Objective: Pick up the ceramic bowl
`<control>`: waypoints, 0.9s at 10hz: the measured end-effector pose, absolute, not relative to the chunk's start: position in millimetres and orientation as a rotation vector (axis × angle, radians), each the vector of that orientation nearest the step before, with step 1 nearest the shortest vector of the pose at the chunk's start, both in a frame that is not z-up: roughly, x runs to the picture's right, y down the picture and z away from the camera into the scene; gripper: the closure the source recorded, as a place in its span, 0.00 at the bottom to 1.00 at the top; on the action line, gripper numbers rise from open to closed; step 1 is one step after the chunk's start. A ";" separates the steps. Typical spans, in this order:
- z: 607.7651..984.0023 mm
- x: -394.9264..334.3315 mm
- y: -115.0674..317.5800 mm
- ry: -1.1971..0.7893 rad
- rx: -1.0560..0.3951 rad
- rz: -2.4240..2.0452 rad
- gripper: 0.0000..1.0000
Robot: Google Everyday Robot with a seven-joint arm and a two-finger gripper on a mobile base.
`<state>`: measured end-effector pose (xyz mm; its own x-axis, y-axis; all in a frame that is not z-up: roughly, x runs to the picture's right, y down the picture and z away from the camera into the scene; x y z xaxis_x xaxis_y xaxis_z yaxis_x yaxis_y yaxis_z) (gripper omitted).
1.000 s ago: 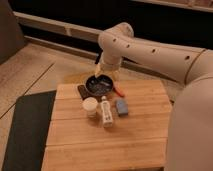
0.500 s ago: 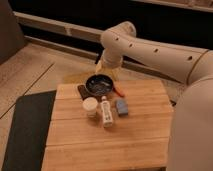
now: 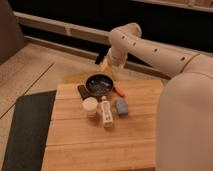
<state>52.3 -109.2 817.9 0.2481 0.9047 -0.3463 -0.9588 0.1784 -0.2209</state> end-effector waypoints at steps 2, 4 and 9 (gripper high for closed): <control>849.0 52.9 -103.5 0.200 -0.469 1.316 0.35; 877.5 58.6 -98.3 0.227 -0.504 1.342 0.35; 892.5 62.8 -100.5 0.225 -0.502 1.354 0.35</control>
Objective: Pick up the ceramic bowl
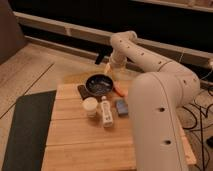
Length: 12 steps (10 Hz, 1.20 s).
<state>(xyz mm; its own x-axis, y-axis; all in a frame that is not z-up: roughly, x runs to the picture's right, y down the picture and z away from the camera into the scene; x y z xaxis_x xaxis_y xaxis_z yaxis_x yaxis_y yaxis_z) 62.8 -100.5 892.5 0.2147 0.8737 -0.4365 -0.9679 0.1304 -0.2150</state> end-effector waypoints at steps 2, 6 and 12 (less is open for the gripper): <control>894.5 64.2 -106.2 0.205 -0.442 1.279 0.35; 905.5 40.9 -76.0 0.179 -0.407 1.082 0.35; 933.8 40.3 -39.9 0.253 -0.446 1.112 0.35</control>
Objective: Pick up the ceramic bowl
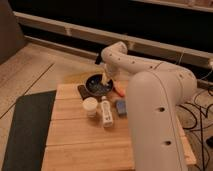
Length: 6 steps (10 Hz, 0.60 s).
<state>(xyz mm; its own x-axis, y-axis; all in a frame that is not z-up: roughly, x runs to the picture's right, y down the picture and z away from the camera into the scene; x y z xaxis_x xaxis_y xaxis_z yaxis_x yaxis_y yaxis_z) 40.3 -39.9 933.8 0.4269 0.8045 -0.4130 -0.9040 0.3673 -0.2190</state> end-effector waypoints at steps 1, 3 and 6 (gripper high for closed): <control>939.0 37.3 -33.1 0.264 -0.459 1.117 0.35; 950.6 34.1 -16.0 0.293 -0.490 1.131 0.35; 963.8 30.2 1.5 0.329 -0.524 1.136 0.35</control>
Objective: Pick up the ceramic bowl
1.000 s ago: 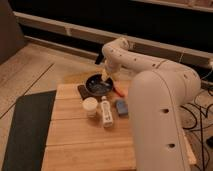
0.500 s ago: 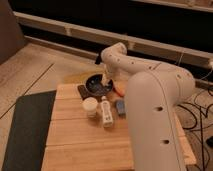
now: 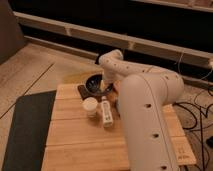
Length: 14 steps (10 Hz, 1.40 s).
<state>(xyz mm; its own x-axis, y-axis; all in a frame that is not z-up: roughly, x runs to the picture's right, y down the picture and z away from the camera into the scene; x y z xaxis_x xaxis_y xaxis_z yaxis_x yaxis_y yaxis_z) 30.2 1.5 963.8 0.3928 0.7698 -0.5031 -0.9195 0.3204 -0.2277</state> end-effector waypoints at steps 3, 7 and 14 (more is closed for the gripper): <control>970.0 37.8 2.5 0.357 -0.526 1.152 0.35; 982.0 47.3 7.4 0.391 -0.541 1.190 0.35; 997.5 31.5 -3.1 0.355 -0.553 1.154 0.83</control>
<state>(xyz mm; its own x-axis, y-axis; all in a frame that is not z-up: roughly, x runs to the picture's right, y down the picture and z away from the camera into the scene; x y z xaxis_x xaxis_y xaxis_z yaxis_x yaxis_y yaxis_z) 31.5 -3.1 997.5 0.3723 0.7591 -0.5340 -0.9280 0.2947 -0.2280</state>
